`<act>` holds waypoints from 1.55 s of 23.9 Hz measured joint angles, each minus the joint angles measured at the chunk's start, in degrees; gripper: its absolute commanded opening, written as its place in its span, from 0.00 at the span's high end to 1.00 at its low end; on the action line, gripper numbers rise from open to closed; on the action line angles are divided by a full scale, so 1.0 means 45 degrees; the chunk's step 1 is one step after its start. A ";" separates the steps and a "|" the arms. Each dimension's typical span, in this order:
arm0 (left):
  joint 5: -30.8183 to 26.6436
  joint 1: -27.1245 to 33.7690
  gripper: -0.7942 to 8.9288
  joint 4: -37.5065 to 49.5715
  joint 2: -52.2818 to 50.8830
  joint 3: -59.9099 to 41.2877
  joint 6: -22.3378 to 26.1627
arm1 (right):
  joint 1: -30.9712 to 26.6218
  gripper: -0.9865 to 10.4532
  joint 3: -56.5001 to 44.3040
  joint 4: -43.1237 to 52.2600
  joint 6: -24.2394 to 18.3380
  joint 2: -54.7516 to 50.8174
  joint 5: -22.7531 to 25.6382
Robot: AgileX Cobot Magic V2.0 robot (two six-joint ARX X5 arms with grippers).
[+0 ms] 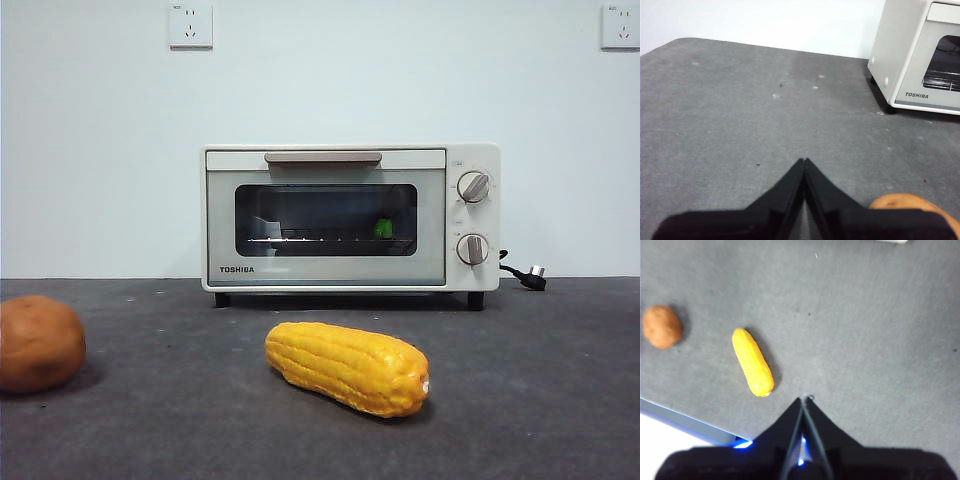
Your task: Take the eggplant from the table,put the eggplant in the oven
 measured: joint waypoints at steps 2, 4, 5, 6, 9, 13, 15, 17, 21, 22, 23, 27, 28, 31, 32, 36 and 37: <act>0.0005 0.0000 0.92 0.0000 0.0005 0.0000 0.0000 | 0.0000 0.91 0.0000 0.0005 0.0000 0.0398 0.0165; 0.0005 0.0000 0.92 0.0000 0.0015 0.0000 0.0000 | 0.0000 0.91 0.0000 0.0126 0.0000 0.0413 0.0777; 0.0015 0.0000 0.92 0.0000 0.0024 0.0000 0.0000 | 0.0000 0.91 0.0000 0.0432 -0.0073 0.0369 0.1122; 0.0024 0.0000 0.92 0.0000 0.0034 0.0000 0.0000 | 0.0000 0.91 0.0000 0.0767 -0.0155 0.0350 0.1462; 0.0024 0.0000 0.92 0.0000 0.0034 0.0000 0.0000 | -0.0005 0.91 0.0000 0.1836 -0.0389 0.0238 0.2142; 0.0024 0.0000 0.92 0.0000 0.0034 0.0000 0.0000 | -0.0010 0.91 0.0000 0.3036 -0.0593 -0.0432 0.2176; 0.0024 0.0000 0.92 0.0000 0.0034 0.0000 0.0000 | -0.0102 0.91 -0.0097 0.3633 -0.0835 -0.0991 0.2181; 0.0024 0.0000 0.92 0.0000 0.0034 0.0000 0.0000 | -0.0369 0.91 -0.0845 0.4634 -0.1005 -0.1851 0.2176; 0.0024 0.0000 0.92 0.0000 0.0034 0.0000 0.0000 | -0.1268 0.91 -0.3619 0.6547 -0.1069 -0.3891 0.2181; 0.0024 0.0000 0.92 0.0000 0.0034 0.0000 0.0000 | -0.1540 0.91 -0.4318 0.7004 -0.1098 -0.4430 0.2176; 0.0024 0.0000 0.92 0.0000 0.0034 0.0000 0.0000 | -0.1749 0.91 -0.4809 0.7363 -0.1103 -0.4828 0.2176; 0.0029 0.0000 0.92 0.0000 0.0034 0.0000 0.0000 | -0.2492 0.91 -0.6591 0.8733 -0.1103 -0.6455 0.2181; 0.0024 0.0000 0.92 0.0000 0.0034 0.0000 0.0000 | -0.2667 0.91 -0.7067 0.9063 -0.1103 -0.6897 0.2181; 0.0024 0.0000 0.92 0.0000 0.0034 0.0000 0.0000 | -0.3118 0.91 -0.8369 0.9797 -0.1103 -0.8179 0.2176; 0.0024 0.0000 0.92 0.0000 0.0034 0.0000 0.0000 | -0.3269 0.91 -0.8791 1.0015 -0.1103 -0.8587 0.2176; 0.0029 0.0000 0.92 0.0000 0.0034 0.0000 0.0000 | -0.3813 0.91 -1.0307 1.0690 -0.1103 -1.0122 0.2181; 0.0024 0.0000 0.92 0.0005 0.0034 0.0000 0.0000 | -0.3939 0.91 -1.0700 1.0792 -0.1103 -1.0511 0.2181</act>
